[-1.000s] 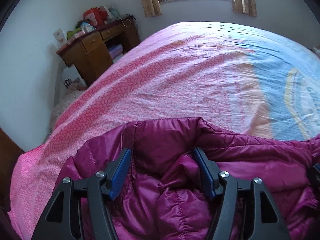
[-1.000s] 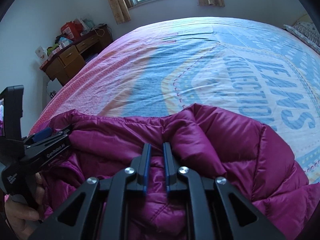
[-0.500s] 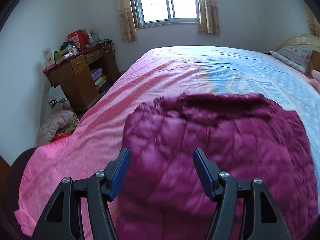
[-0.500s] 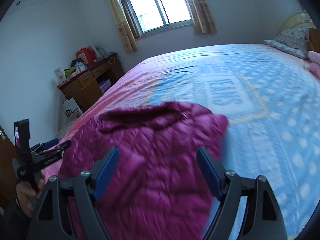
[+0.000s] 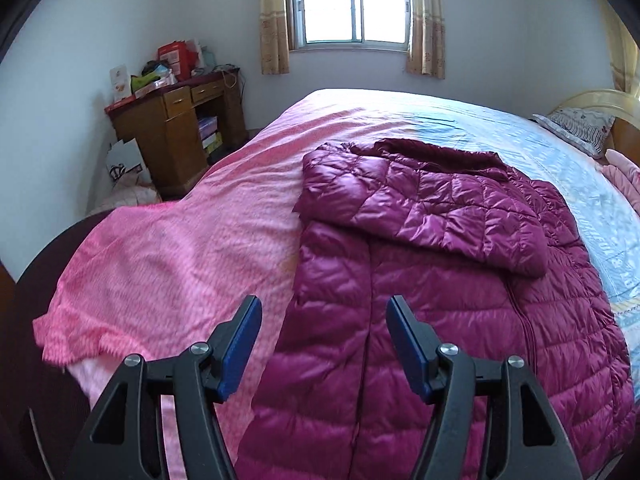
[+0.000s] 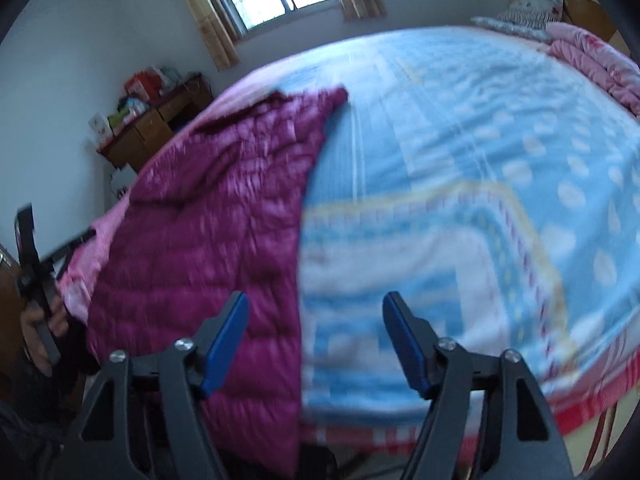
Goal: Fold large clothes
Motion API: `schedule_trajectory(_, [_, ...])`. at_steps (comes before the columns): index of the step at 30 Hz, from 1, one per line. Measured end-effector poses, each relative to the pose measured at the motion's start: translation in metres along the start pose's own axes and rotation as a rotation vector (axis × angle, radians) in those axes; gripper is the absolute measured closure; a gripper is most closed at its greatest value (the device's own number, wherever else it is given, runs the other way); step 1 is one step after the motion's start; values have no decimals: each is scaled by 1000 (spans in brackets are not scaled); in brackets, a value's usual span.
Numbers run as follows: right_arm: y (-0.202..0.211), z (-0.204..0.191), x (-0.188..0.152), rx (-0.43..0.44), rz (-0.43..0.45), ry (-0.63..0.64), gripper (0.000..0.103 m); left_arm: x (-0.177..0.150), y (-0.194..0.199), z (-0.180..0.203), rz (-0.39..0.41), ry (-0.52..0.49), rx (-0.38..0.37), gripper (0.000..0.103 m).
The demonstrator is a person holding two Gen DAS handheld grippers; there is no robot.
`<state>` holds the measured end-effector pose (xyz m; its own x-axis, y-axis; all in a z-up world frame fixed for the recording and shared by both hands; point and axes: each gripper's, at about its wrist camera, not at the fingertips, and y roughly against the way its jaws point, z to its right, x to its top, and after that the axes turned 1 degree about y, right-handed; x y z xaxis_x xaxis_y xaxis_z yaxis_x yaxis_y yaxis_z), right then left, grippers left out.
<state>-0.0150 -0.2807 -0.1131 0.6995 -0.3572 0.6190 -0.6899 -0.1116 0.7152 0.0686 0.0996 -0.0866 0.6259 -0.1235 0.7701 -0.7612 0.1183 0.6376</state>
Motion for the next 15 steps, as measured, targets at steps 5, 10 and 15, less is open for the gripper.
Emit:
schedule_trajectory(5, [-20, -14, -24, 104, -104, 24, 37, 0, 21, -3, 48, -3, 16, 37])
schedule_trajectory(10, [-32, -35, -30, 127, -202, 108, 43, 4, 31, -10, 83, 0, 31, 37])
schedule_trajectory(15, [-42, -38, -40, 187, -298, 112, 77, 4, 25, -19, 68, 27, 18, 37])
